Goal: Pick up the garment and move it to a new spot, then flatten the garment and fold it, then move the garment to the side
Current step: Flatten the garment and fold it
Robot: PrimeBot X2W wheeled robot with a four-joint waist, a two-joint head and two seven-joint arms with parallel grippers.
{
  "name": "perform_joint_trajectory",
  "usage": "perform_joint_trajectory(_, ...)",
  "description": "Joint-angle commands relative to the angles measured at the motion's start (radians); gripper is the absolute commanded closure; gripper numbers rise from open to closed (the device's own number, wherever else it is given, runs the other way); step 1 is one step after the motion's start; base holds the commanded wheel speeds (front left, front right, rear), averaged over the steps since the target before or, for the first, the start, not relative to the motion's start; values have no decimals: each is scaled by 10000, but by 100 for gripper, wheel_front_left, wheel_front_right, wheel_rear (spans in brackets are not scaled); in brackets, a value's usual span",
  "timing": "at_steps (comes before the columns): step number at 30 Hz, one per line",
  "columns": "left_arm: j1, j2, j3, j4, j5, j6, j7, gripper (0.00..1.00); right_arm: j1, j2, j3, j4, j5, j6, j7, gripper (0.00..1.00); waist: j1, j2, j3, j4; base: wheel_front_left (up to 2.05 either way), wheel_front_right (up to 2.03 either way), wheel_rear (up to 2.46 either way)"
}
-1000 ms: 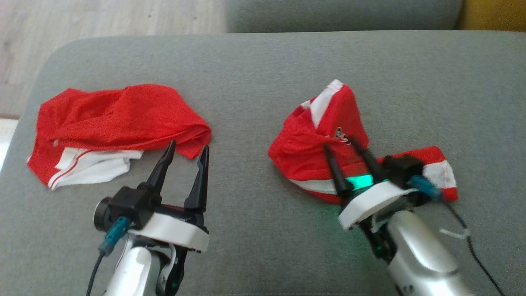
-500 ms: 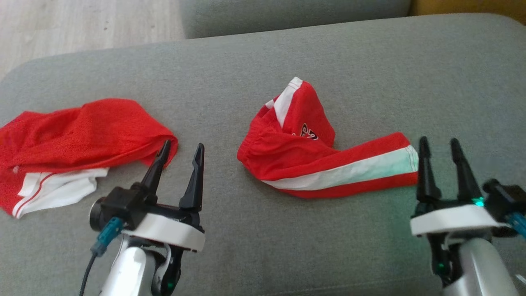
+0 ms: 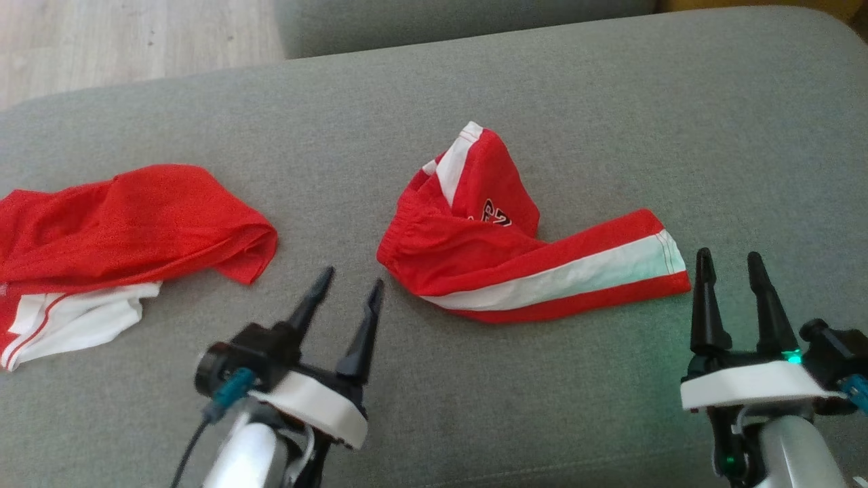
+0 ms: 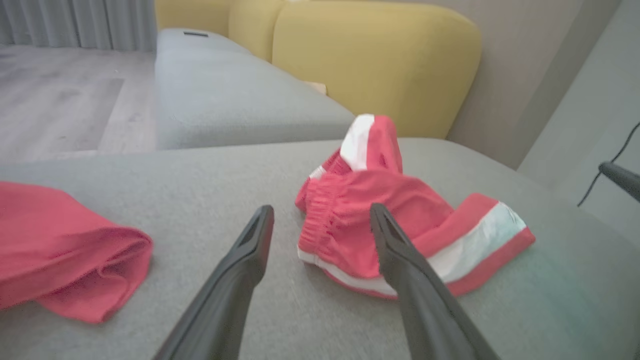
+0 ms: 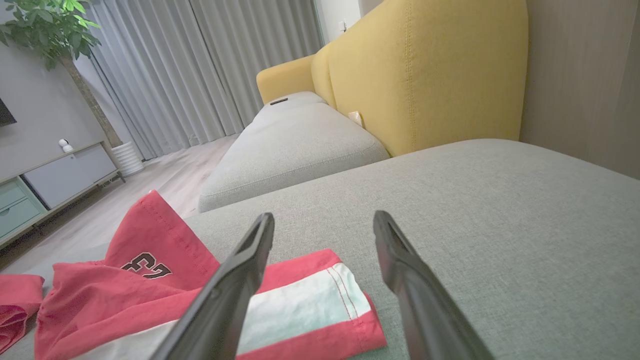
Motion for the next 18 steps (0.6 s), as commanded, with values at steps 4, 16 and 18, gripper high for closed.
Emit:
perform_joint_trajectory(4, -872, 331, -446, 862, -35, -59, -53, 0, -496, -46, 481, -369, 12, -7, -135, 0, 0, 0, 180, -171, 0, 0, 0)
perform_joint_trajectory(16, -2707, 808, -2019, 3494, -515, -65, -53, 0, -790, -45, 827, -431, 21, -7, -135, 0, 0, 0, 855, -579, 0, 0, 0)
perform_joint_trajectory(18, -3013, 779, -2024, 3777, -459, -65, -53, 0, -854, -45, 840, -451, 29, -7, -135, 0, 0, 0, 940, -644, 0, 0, 0)
